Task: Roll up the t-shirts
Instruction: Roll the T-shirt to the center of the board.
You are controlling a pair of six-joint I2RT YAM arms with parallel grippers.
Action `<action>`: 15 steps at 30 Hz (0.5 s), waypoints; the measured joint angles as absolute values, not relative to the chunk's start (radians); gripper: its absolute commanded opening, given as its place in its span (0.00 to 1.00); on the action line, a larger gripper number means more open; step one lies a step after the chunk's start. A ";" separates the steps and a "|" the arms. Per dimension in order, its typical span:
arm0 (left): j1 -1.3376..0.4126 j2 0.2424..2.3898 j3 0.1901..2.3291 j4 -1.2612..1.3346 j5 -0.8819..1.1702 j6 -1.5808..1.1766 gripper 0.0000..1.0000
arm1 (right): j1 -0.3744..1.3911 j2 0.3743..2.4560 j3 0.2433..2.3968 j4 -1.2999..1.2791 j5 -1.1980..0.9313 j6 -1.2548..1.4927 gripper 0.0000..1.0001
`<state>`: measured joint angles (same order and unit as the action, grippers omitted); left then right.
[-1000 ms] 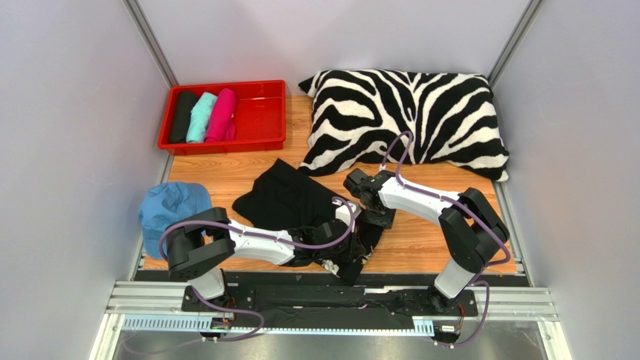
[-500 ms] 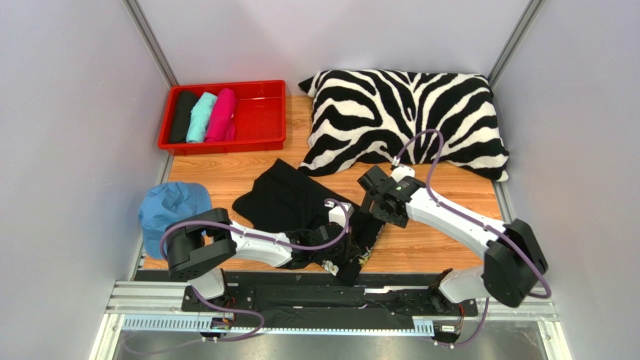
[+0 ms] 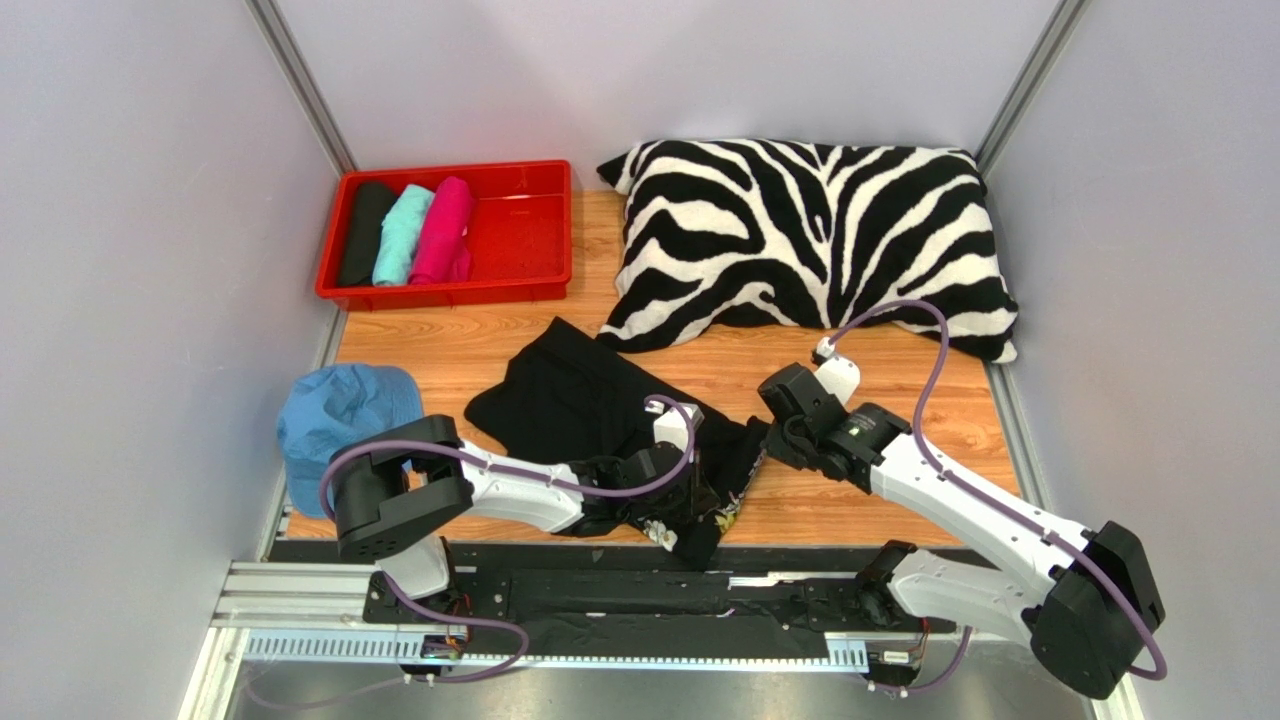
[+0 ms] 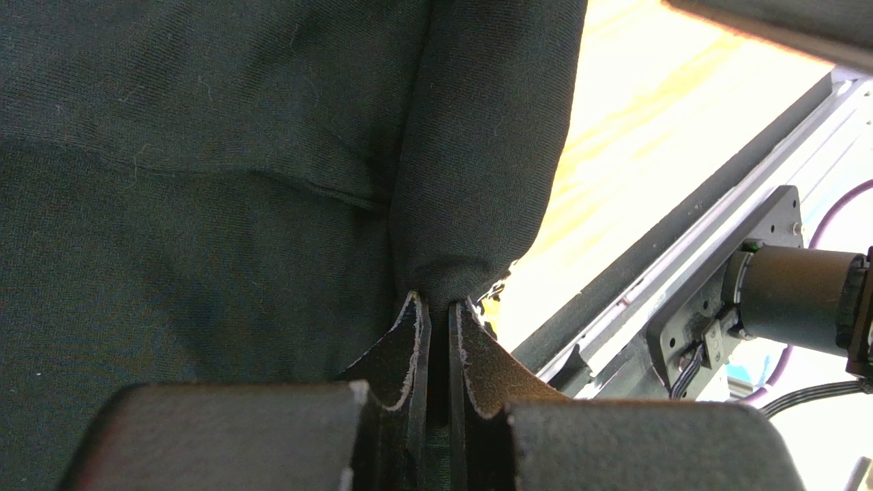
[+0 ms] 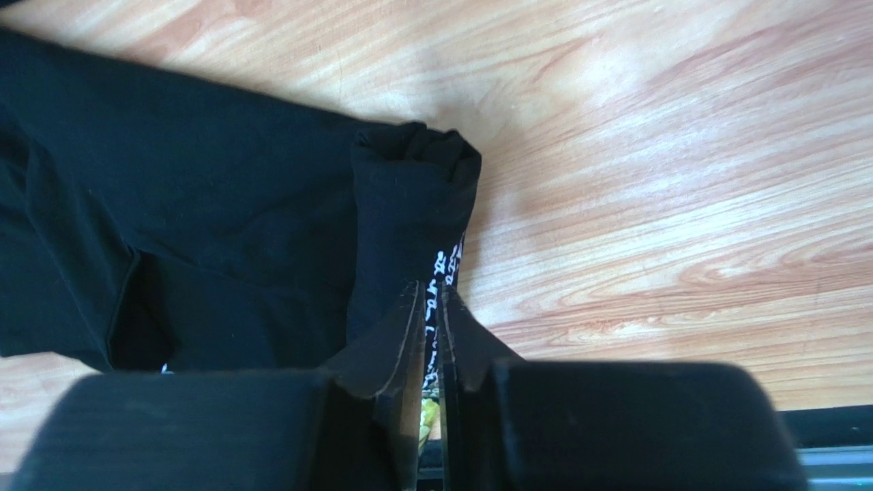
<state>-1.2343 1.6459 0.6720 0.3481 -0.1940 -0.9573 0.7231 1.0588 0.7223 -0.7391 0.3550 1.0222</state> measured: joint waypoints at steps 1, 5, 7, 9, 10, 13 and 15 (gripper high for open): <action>-1.234 1.646 0.672 0.348 -0.194 -0.958 0.00 | 0.723 1.052 0.710 -0.731 0.346 1.022 0.09; -1.233 1.646 0.672 0.346 -0.194 -0.959 0.00 | 0.723 1.052 0.687 -0.692 0.318 1.022 0.09; -1.232 1.646 0.672 0.344 -0.194 -0.960 0.00 | 0.724 1.065 0.687 -0.672 0.306 1.022 0.08; -1.230 1.645 0.672 0.340 -0.193 -0.960 0.00 | 0.725 1.086 0.687 -0.649 0.297 1.022 0.08; -1.229 1.645 0.672 0.339 -0.193 -0.960 0.00 | 0.725 1.105 0.687 -0.637 0.292 1.022 0.08; -1.228 1.642 0.672 0.333 -0.194 -0.960 0.00 | 0.725 1.158 0.688 -0.611 0.284 1.020 0.07; -1.228 1.639 0.672 0.332 -0.194 -0.959 0.00 | 0.725 1.197 0.694 -0.602 0.280 1.019 0.06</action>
